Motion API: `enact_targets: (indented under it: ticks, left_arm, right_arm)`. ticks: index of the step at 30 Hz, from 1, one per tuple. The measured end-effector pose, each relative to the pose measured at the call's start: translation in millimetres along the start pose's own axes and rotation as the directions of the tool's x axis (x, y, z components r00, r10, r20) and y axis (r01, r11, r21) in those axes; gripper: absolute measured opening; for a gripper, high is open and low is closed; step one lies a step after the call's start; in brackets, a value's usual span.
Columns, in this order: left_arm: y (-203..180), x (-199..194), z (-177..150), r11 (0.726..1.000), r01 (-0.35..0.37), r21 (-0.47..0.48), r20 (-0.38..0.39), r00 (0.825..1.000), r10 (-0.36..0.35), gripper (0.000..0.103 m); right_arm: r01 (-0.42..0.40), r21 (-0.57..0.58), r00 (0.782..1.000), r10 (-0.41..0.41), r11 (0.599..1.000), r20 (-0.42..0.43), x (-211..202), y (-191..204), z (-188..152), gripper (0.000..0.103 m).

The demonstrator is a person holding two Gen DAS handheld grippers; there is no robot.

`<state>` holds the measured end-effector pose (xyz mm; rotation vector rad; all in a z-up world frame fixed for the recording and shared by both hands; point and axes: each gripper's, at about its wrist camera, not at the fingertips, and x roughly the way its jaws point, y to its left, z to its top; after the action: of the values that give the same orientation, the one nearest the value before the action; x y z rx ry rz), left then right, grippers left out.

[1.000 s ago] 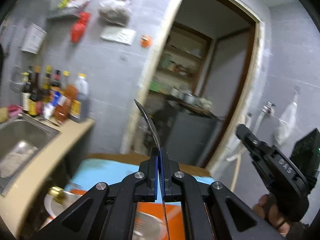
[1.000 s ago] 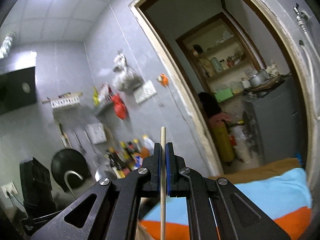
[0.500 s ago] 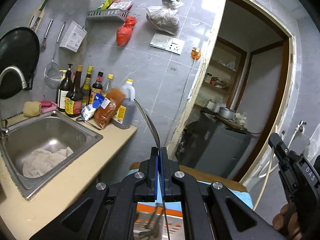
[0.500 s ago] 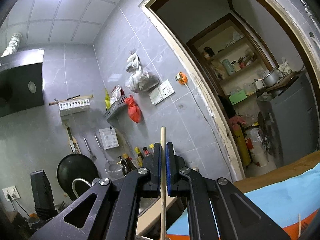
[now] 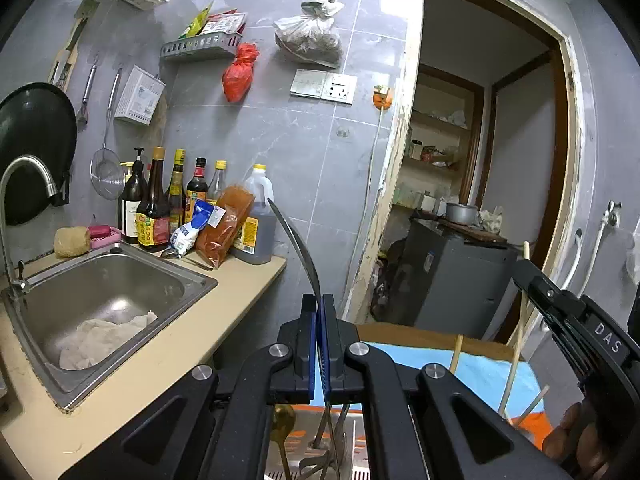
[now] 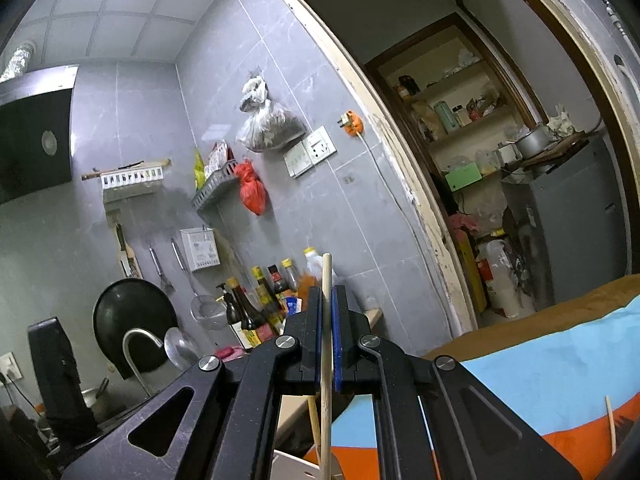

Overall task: Organize utensils
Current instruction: 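Carry the spoon with the left tool while the right tool carries the chopstick to the caddy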

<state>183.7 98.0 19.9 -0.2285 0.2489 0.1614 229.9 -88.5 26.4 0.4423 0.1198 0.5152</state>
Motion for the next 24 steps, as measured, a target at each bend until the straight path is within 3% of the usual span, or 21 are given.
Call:
enact_targets:
  ticks: [9, 20, 23, 24]
  left_arm:
    - [-3.0, 1.1, -8.4, 1.000, 0.003, 0.017, -0.019, 1.000, -0.002, 0.003]
    - [-2.2, 4.5, -12.3, 0.999, 0.022, 0.026, -0.154, 0.988, -0.018, 0.005]
    - [0.2, 3.7, -14.1, 0.999, 0.049, -0.001, -0.192, 0.980, -0.048, 0.020]
    - [0.2, 1.1, -14.6, 0.999, 0.054, -0.009, -0.186, 0.981, -0.054, 0.029]
  right_arm:
    - [0.021, -0.037, 0.999, -0.022, 0.999, -0.025, -1.0, -2.9, -5.9, 0.004]
    - [-0.008, -0.028, 0.996, 0.006, 1.000, -0.086, -3.9, -4.8, -9.1, 0.006]
    - [-0.013, -0.025, 0.995, 0.010, 1.000, -0.102, -5.5, -6.0, -9.5, 0.008]
    - [-0.015, -0.024, 0.994, 0.012, 1.000, -0.107, -6.8, -7.0, -9.0, 0.015]
